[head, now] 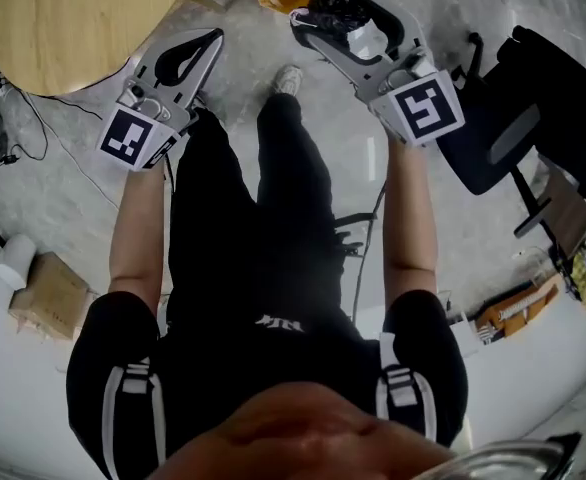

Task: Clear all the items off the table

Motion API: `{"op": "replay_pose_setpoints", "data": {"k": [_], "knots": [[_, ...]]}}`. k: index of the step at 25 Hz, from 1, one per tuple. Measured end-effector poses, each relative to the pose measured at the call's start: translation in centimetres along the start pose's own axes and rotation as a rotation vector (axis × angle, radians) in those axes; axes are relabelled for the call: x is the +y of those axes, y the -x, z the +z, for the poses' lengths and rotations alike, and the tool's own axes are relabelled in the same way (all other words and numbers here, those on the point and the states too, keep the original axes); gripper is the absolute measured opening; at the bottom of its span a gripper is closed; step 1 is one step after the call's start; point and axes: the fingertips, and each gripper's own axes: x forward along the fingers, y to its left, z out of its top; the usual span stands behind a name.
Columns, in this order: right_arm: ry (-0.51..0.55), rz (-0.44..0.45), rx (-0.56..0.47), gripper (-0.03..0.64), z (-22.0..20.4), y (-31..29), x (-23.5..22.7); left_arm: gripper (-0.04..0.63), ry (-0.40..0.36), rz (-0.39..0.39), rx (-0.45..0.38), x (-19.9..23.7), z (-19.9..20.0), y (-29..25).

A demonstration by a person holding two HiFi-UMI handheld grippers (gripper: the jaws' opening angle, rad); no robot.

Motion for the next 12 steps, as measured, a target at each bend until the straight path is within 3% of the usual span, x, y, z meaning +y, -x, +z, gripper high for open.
{"op": "replay_pose_setpoints", "data": {"k": [5, 12], "knots": [[-0.05, 0.028, -0.015, 0.322, -5.9, 5.1, -7.2, 0.012, 0.021, 0.017, 0.04, -4.2, -2.6, -9.6], [-0.084, 0.059, 0.012, 0.322, -11.6, 1.8, -8.9, 0.012, 0.056, 0.006, 0.073, -2.3, -7.5, -13.0]]}}
